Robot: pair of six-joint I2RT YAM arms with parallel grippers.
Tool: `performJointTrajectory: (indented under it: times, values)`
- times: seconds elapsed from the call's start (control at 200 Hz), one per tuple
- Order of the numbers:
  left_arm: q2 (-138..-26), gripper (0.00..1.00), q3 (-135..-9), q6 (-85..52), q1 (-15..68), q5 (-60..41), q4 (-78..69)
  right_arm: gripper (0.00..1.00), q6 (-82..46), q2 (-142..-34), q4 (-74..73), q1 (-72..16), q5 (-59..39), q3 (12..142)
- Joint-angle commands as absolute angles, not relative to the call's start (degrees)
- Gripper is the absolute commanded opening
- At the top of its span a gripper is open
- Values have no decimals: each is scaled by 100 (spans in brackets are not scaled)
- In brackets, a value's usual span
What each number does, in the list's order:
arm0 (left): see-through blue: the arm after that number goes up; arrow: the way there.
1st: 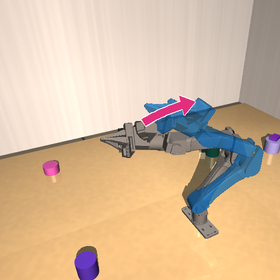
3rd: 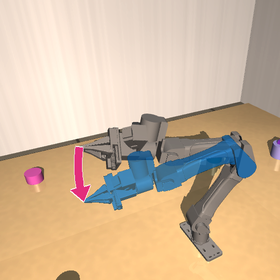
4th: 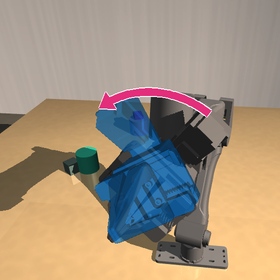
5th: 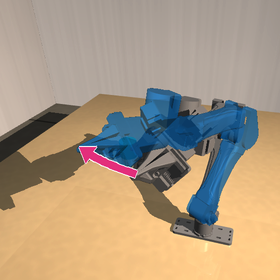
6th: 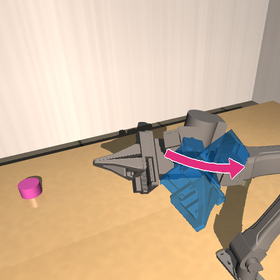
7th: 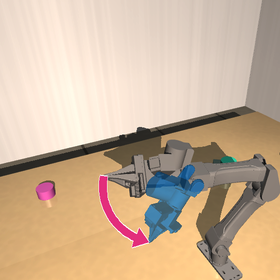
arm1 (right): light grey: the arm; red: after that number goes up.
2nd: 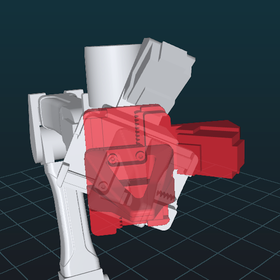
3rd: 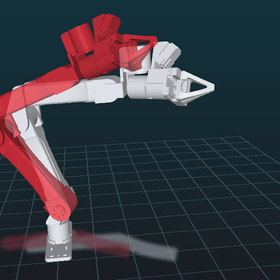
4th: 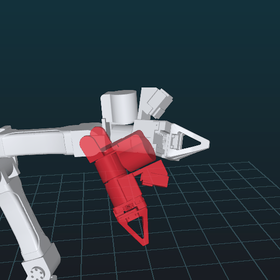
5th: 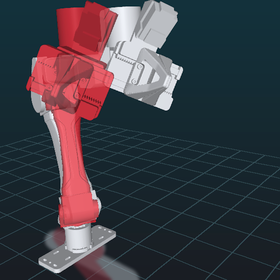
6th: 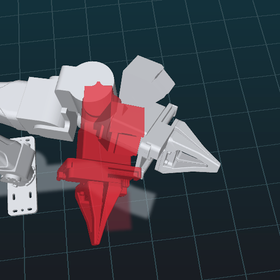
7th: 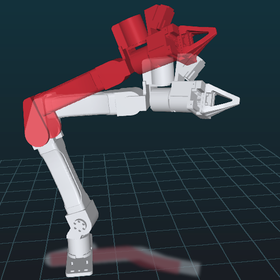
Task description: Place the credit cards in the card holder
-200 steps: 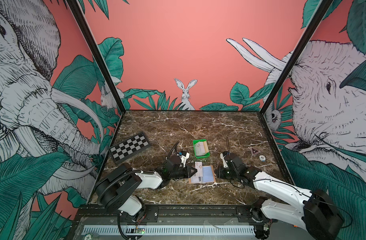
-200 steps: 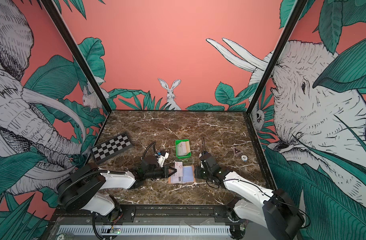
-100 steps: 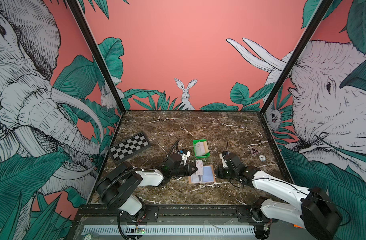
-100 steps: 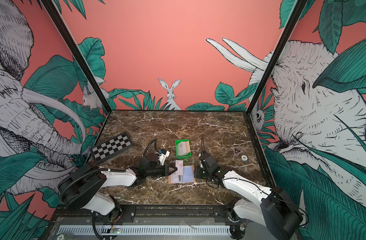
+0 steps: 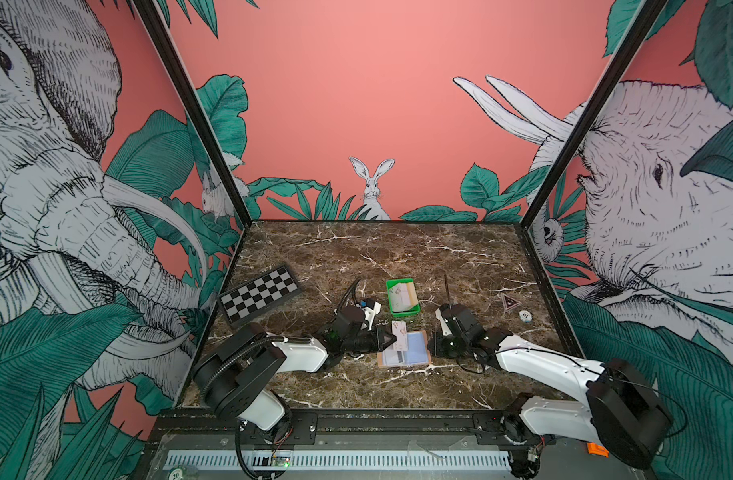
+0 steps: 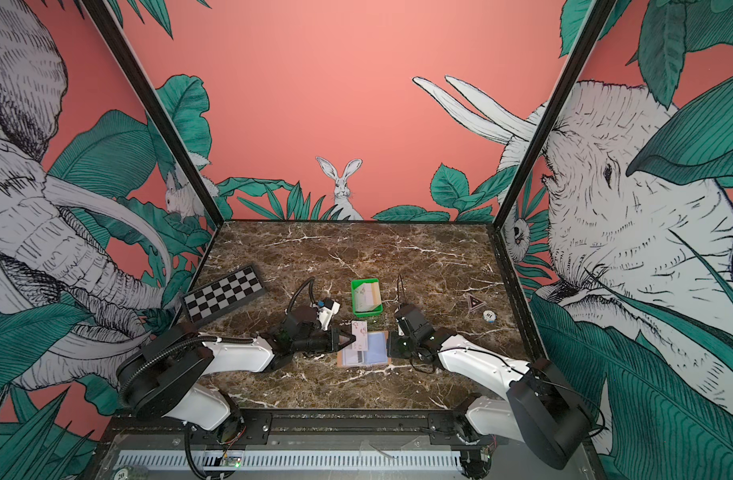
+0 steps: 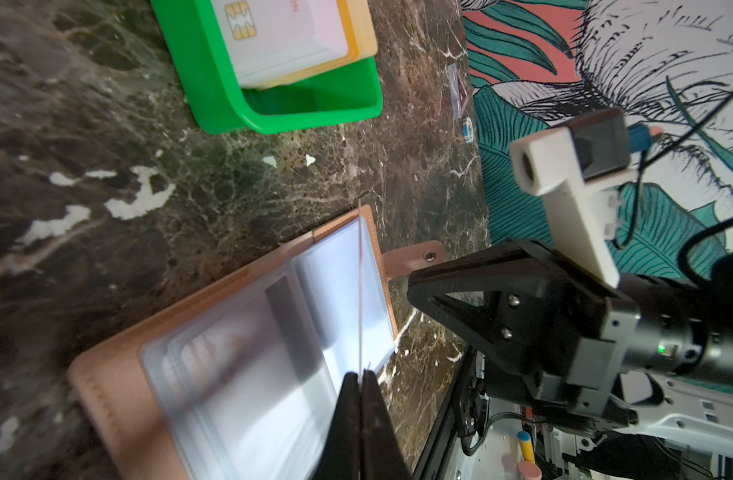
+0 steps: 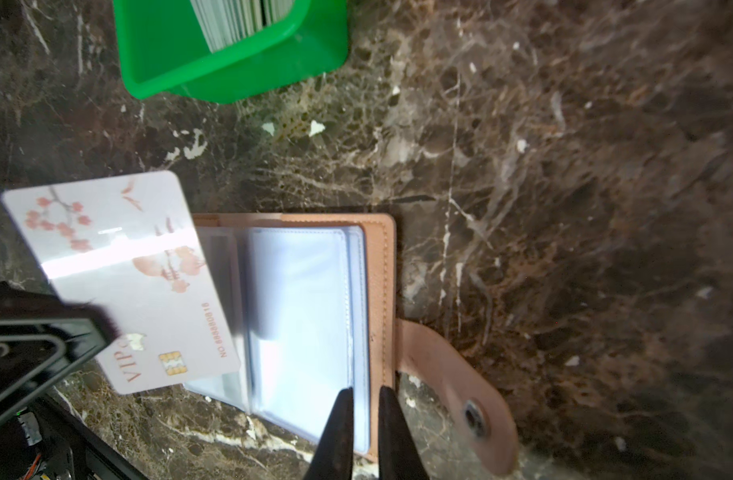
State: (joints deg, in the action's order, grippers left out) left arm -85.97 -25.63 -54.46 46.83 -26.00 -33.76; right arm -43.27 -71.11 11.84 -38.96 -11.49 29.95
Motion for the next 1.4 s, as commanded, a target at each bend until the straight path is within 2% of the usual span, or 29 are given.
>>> performJointTrajectory:
  times: [0.0, 0.345, 0.81, 1.165, 1.28, 1.395]
  values:
    - [-8359, 0, -2465, -5603, 4658, -2745, -3440, 13, -4261, -7191, 1218, -3919, -1204, 3112]
    - [-8656, 0, -2460, -5835, 4663, -2859, -3508, 14, -4263, -7247, 1165, -3913, -1226, 3077]
    - [-8675, 0, -2417, -5902, 4667, -2744, -2773, 14, -4320, -7432, 1124, -3920, -1155, 3070]
    - [-8292, 0, -2671, -5416, 4667, -2479, -1516, 14, -4291, -7502, 1171, -3918, -1059, 3050]
    - [-8300, 0, -2673, -5505, 4670, -2549, -1725, 14, -4324, -7522, 1104, -3911, -1132, 3043]
    - [-8459, 0, -2526, -5864, 4667, -2750, -2574, 14, -4361, -7421, 930, -3919, -1263, 3008]
